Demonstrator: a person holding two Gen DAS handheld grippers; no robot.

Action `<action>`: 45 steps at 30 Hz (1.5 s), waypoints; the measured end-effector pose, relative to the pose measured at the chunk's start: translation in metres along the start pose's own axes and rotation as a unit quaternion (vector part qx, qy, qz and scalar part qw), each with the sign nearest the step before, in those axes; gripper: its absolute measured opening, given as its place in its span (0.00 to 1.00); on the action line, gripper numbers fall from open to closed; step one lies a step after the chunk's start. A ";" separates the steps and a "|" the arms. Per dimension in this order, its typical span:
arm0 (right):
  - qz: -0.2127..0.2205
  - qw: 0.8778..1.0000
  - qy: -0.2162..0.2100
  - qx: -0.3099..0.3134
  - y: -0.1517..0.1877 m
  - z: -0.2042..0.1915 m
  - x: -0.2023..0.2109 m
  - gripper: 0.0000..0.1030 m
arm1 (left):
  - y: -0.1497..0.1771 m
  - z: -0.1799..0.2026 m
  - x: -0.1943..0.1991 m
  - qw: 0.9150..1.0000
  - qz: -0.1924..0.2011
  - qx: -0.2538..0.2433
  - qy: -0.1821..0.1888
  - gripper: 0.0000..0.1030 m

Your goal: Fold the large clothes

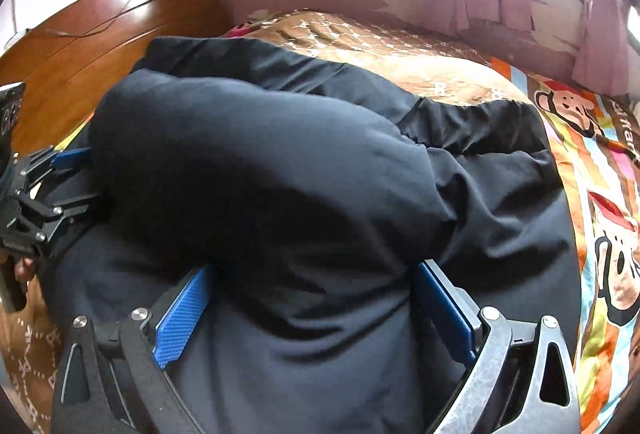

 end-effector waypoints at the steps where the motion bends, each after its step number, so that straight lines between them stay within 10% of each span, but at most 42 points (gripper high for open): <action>1: -0.002 1.000 0.002 -0.007 -0.004 0.002 -0.004 0.97 | -0.001 -0.002 0.000 1.000 -0.001 0.001 -0.002 0.99; 27: 0.025 0.993 0.015 -0.111 -0.030 0.056 -0.016 1.00 | -0.037 -0.024 -0.011 0.998 0.044 0.048 0.018 0.99; 40: -0.009 0.987 0.109 -0.115 -0.037 0.109 -0.040 0.99 | -0.042 -0.029 -0.058 0.998 -0.034 0.033 -0.030 0.99; 45: -0.020 0.987 0.081 -0.136 -0.029 0.116 -0.049 1.00 | -0.038 -0.033 -0.063 0.998 -0.042 0.051 -0.008 0.99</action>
Point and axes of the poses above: each gripper's, at about its wrist camera, not at the fingertips, and x roughly against the way its jaws point, z to its right, y to its underside, the point moved 10 cm from there along -x, roughly the way its jaws point, and after that the axes turned 2 degrees about x, right-handed, at the moved point
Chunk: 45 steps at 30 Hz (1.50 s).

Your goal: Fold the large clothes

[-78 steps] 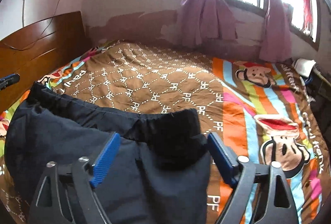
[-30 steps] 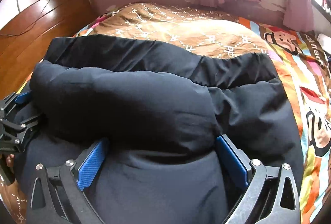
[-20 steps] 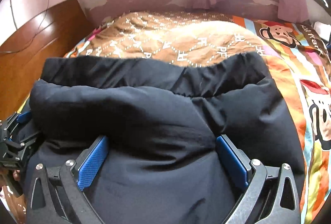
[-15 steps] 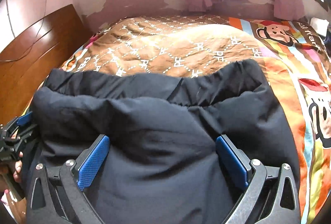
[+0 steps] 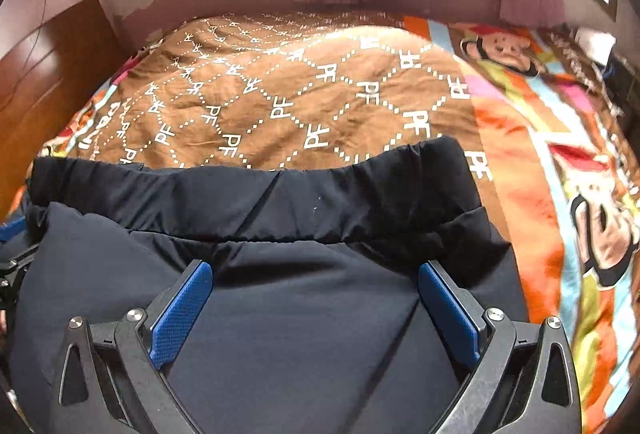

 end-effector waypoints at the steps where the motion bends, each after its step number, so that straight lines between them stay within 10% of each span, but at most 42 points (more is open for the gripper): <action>1: -0.002 1.000 -0.007 -0.005 0.002 0.000 -0.002 1.00 | 0.001 -0.001 0.000 1.000 0.001 0.004 0.007 0.99; 34: 0.038 0.997 -0.062 -0.037 0.015 0.000 0.010 1.00 | 0.003 0.003 0.016 0.999 0.033 0.007 0.026 0.99; 45: 0.085 0.991 -0.091 -0.043 0.006 0.029 0.068 1.00 | -0.004 -0.063 0.079 0.992 0.088 0.062 0.069 0.99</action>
Point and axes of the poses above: each gripper's, at about its wrist camera, not at the fingertips, and x roughly against the way its jaws point, z to its right, y to its underside, the point moved 10 cm from there along -x, roughly the way its jaws point, and after that the axes turned 2 degrees about x, right-handed, at the moved point
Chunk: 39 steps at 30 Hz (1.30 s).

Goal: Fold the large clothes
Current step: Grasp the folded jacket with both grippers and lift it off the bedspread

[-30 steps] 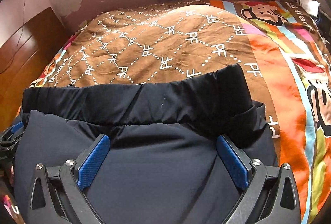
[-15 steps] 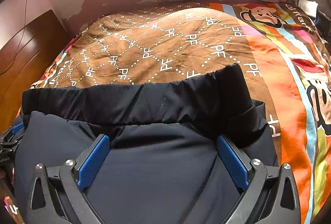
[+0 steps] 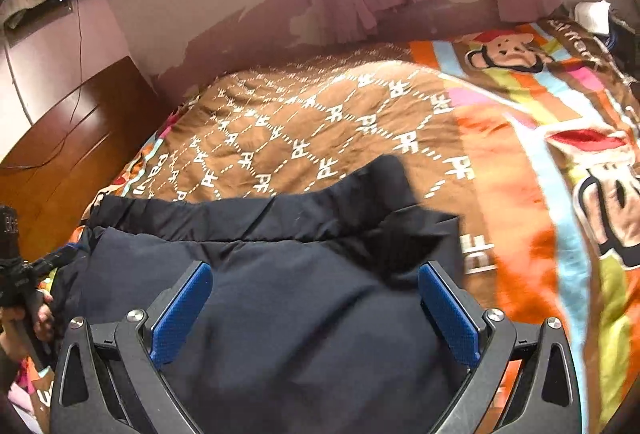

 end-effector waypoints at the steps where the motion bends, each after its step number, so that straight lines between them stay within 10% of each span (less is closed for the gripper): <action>1: 0.002 1.000 0.004 0.000 -0.001 0.005 0.004 1.00 | 0.002 -0.013 0.004 1.000 -0.004 0.008 -0.013 0.99; 16: -0.077 0.994 -0.008 -0.079 0.047 0.085 0.005 1.00 | 0.066 -0.085 0.001 0.978 -0.114 0.169 0.051 0.99; 32: -0.127 0.970 -0.157 -0.133 0.071 0.059 -0.010 1.00 | 0.080 -0.075 -0.003 0.956 -0.153 0.178 0.178 0.99; 39: -0.129 0.979 -0.123 -0.094 0.076 0.043 -0.012 0.98 | 0.077 -0.067 -0.006 0.956 -0.157 0.168 0.182 0.98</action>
Point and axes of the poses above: each gripper's, at about its wrist camera, not at the fingertips, and x roughly against the way its jaws point, z to its right, y to its underside, the point moved 10 cm from there along -x, roughly the way its jaws point, and after that the axes turned 2 degrees about x, right-handed, at the moved point
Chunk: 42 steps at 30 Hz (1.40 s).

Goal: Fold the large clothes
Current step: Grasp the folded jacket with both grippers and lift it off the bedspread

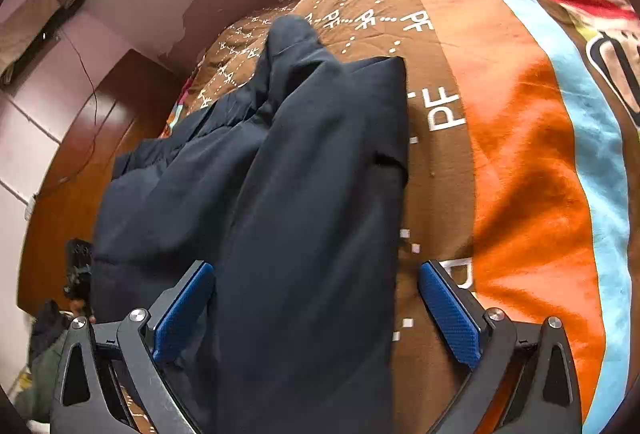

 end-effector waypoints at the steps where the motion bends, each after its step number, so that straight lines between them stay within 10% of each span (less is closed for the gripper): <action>1: 0.000 1.000 0.000 0.001 0.001 -0.002 0.000 0.92 | 0.000 0.000 0.000 1.000 0.001 0.000 -0.001 0.97; 5: -0.001 1.000 -0.014 -0.006 0.006 -0.011 0.000 0.67 | 0.010 0.007 -0.004 1.000 0.002 0.001 0.008 0.80; 12: -0.002 0.999 -0.015 -0.033 0.006 -0.011 -0.002 0.66 | 0.014 0.016 -0.002 1.000 0.024 0.005 -0.003 0.51; 20: 0.022 1.000 -0.003 -0.004 0.004 -0.028 0.018 0.20 | 0.015 0.050 0.015 0.995 0.088 -0.018 -0.033 0.21; 31: 0.117 0.988 0.026 0.102 -0.034 -0.081 0.090 0.13 | 0.003 0.143 0.002 0.986 0.127 -0.107 -0.019 0.19; 42: 0.186 0.977 0.092 0.055 -0.079 -0.020 0.132 0.13 | -0.026 0.183 -0.076 0.987 0.104 -0.118 -0.020 0.19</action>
Point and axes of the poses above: each gripper's, at about its wrist camera, not at the fingertips, and x roughly against the way its jaws point, z to its right, y to its underside, the point moved 10 cm from there along -x, roughly the way its jaws point, and after that the axes turned 2 degrees about x, right-handed, at the moved point
